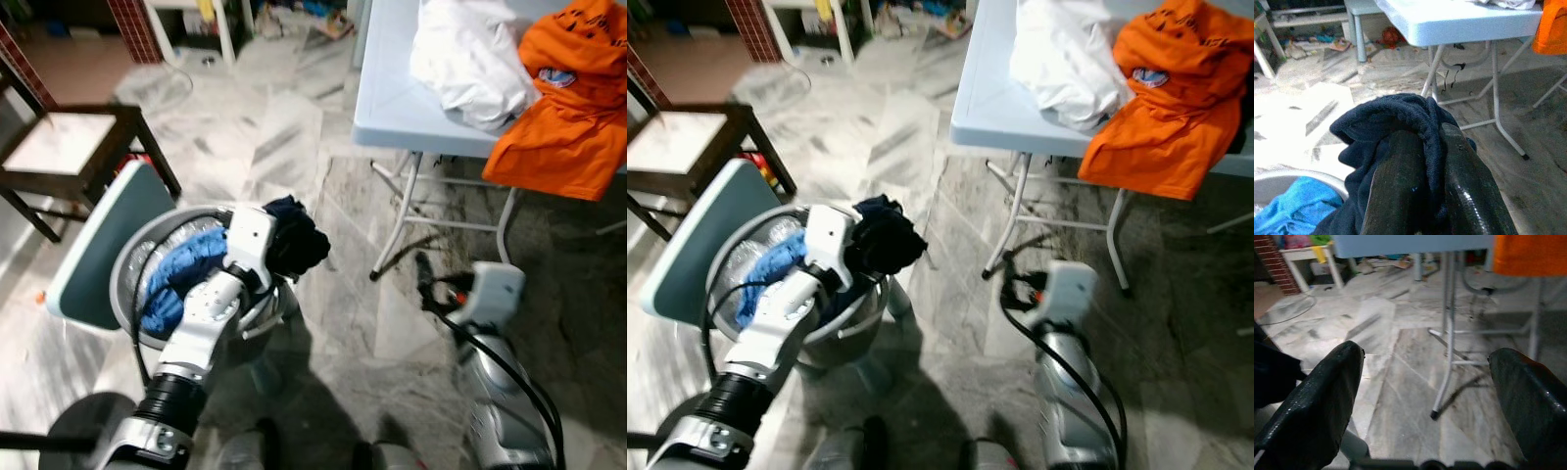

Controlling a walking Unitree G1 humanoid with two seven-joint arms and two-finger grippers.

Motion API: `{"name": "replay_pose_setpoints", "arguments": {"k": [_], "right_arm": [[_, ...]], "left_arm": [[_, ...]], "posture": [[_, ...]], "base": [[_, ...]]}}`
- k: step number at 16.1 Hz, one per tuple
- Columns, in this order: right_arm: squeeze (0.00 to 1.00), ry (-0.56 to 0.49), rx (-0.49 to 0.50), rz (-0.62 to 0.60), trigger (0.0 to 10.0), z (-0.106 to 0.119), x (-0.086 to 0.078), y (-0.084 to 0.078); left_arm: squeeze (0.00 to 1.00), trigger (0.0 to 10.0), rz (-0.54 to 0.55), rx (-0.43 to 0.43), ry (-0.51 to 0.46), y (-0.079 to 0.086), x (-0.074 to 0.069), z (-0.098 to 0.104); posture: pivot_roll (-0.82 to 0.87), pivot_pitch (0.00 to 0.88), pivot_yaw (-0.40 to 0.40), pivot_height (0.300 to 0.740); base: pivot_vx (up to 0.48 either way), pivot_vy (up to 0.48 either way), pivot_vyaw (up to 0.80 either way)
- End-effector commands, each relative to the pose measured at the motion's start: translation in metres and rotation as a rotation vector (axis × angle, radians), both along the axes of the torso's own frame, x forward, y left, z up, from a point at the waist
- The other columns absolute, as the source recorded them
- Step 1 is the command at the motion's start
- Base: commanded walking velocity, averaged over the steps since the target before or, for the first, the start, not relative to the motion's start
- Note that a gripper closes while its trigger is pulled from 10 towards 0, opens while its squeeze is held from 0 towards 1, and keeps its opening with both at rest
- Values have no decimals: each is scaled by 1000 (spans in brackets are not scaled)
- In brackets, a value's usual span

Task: Hang hanger

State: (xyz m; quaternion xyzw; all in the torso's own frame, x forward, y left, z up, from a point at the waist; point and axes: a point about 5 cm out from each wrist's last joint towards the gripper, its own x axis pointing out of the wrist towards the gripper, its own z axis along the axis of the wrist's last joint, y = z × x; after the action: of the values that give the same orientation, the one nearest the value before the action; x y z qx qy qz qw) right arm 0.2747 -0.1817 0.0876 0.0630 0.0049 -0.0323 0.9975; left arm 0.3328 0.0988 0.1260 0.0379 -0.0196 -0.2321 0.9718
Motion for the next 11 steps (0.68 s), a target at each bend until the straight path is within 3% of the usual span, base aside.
{"name": "replay_pose_setpoints", "arguments": {"k": [1,5,7,9,11], "right_arm": [[0,-8,25,-39,10000,1,-5,-2],[0,21,51,-83,10000,-9,-13,-8],[0,-4,55,-117,10000,-3,-11,-16],[0,-4,75,-152,10000,-3,-9,-25],[0,8,45,-125,10000,-4,-8,-24]], "left_arm": [[0,10000,-4,21,-17,-5,2,0],[0,10000,-18,47,46,-4,-3,-24],[0,10000,11,31,68,3,-2,-31],[0,10000,-27,57,78,1,-5,-38],[0,10000,-22,40,66,1,-3,-37]], "posture": [[-192,77,59,740],[-197,46,73,740],[-211,44,82,740],[-200,18,74,740],[-199,5,66,740]], "base": [[0,0,0],[0,0,0],[0,0,0],[0,0,0],[0,0,0]]}}
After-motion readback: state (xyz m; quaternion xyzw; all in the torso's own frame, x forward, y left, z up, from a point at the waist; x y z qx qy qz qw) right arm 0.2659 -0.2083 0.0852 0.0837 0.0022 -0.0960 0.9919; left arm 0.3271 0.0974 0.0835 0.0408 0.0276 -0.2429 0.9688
